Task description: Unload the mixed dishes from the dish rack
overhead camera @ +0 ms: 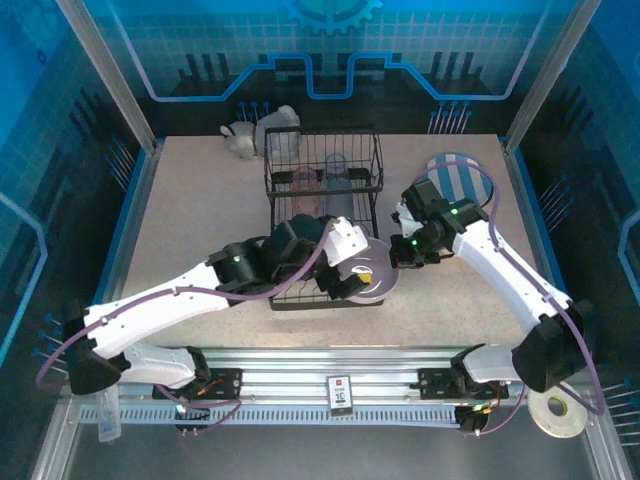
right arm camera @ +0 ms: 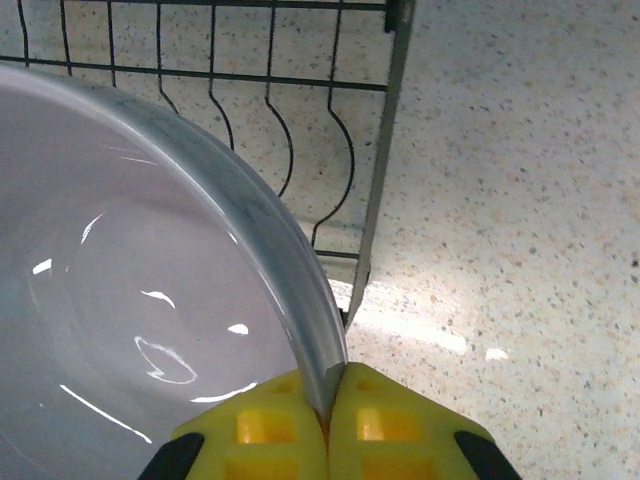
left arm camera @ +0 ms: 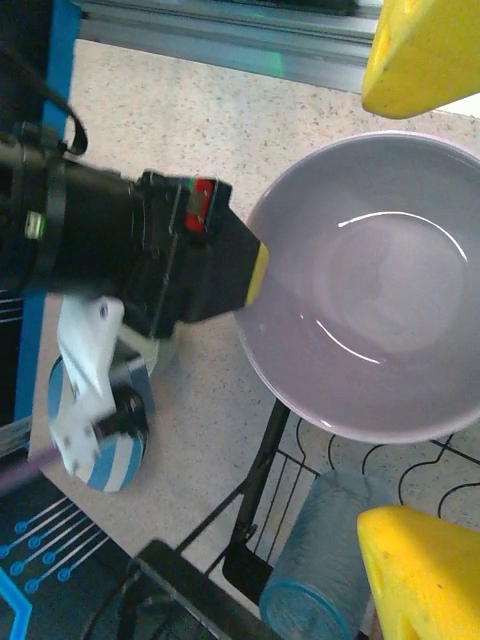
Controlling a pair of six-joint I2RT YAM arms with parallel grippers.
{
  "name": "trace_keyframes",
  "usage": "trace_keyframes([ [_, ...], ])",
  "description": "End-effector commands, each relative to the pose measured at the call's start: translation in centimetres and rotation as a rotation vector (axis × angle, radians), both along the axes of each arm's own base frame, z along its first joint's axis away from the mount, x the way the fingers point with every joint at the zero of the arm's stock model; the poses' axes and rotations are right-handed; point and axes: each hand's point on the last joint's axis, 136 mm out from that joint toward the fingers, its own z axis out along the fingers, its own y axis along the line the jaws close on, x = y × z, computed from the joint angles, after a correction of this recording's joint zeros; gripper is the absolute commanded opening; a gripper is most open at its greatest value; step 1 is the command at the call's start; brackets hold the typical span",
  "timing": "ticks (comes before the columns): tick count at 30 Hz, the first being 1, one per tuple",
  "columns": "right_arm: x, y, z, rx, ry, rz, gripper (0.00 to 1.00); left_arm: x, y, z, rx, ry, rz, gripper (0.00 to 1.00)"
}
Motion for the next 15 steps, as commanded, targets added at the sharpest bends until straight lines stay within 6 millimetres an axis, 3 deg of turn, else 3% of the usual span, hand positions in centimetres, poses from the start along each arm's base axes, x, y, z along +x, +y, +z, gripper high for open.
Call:
trace_keyframes([
  [1,0.0,-0.5,1.8,0.073,-0.043,-0.095,0.00,0.1,1.5,1.3,-0.087,0.026,0.068,0.99],
  [9,-0.3,-4.5,2.9,0.077,-0.075,-0.323,0.00,-1.6,4.8,-0.4,-0.105,0.119,0.126,0.99],
  [15,-1.0,-7.2,3.5,0.076,-0.084,-0.479,0.00,-2.9,6.5,-0.4,-0.247,0.236,0.201,0.99],
])
